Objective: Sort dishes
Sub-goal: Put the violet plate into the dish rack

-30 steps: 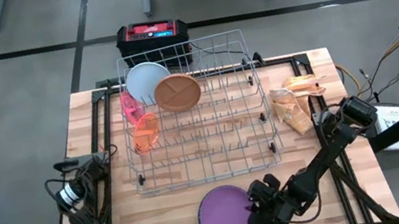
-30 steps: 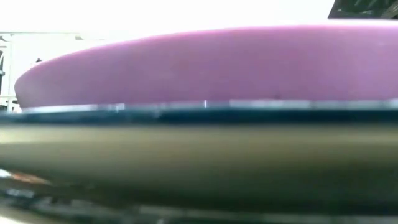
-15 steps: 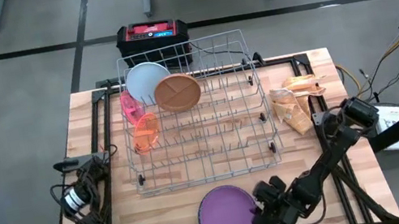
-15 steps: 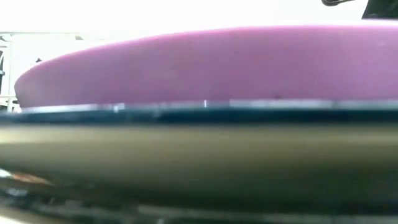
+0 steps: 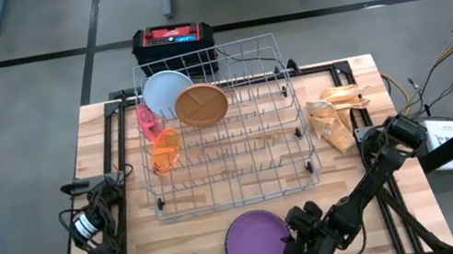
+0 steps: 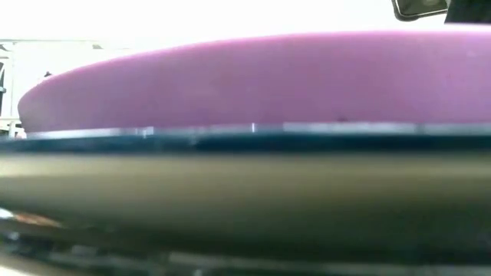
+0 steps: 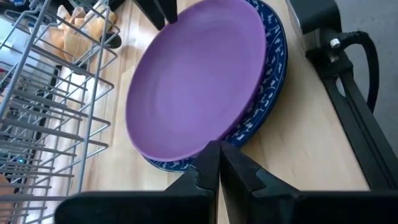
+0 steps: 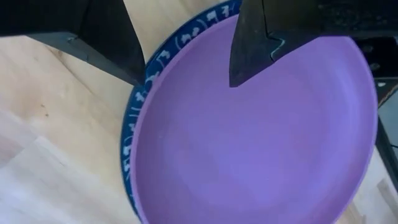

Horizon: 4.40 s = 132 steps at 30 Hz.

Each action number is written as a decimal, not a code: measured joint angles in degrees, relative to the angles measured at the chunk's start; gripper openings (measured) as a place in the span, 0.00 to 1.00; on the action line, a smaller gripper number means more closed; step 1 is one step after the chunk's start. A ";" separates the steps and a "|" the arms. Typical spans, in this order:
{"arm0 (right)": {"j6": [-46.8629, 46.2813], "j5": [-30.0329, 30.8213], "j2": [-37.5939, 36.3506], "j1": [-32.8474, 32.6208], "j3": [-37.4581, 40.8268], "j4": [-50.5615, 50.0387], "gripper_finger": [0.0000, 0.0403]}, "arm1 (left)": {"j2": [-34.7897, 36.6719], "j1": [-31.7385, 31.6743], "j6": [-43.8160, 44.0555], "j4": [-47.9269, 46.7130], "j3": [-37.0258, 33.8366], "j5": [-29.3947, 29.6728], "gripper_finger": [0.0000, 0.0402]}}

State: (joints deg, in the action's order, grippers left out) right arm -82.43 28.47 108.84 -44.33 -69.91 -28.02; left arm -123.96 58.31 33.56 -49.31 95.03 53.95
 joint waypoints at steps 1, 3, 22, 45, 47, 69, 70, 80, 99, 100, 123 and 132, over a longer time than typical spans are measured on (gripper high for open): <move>0.00 0.11 0.00 0.10 0.00 0.18 0.54 | 0.00 -0.03 0.00 0.60 -0.29 0.00 0.00; 0.00 0.25 0.00 0.10 0.00 0.25 0.53 | 0.00 -0.15 0.00 1.72 -1.05 0.05 0.00; 1.92 1.63 0.02 2.22 0.95 0.47 0.51 | 0.02 -2.89 -3.02 19.22 -10.89 2.48 0.00; 7.53 0.41 -0.01 6.46 3.61 4.00 0.43 | 0.11 -5.25 -2.82 28.87 -17.96 2.60 0.00; 7.99 0.89 -0.01 6.48 3.61 4.00 0.41 | 0.13 -5.39 -2.80 29.28 -18.23 2.40 0.00; 5.68 4.61 -0.28 5.69 3.75 3.48 0.02 | 0.23 -5.00 -2.88 29.00 -17.69 2.17 0.00; 5.44 4.53 -0.35 5.47 3.74 3.50 0.02 | 0.24 -4.96 -2.91 28.47 -17.32 2.15 0.00; 2.65 7.91 -1.19 3.08 3.67 3.40 0.02 | 0.24 -4.73 -2.08 18.13 -11.91 2.26 0.00; 13.83 10.72 -11.17 1.26 2.56 2.86 0.02 | 0.35 -2.03 0.31 -11.70 4.72 2.63 0.00; 14.82 11.38 -12.01 1.26 2.56 2.85 0.02 | 0.35 -1.75 0.44 -13.77 5.89 2.67 0.00; 74.68 60.77 -42.74 16.11 -1.16 3.18 0.02 | 7.21 -0.08 11.56 -40.75 2.58 11.56 0.00; 90.22 45.69 -44.95 43.66 -1.16 3.96 0.02 | 14.43 -2.57 15.21 -40.70 -6.43 11.50 0.00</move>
State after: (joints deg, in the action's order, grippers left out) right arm 7.78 74.15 63.89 -0.67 -71.07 -24.06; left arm -109.54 55.74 48.77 -90.02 88.59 65.45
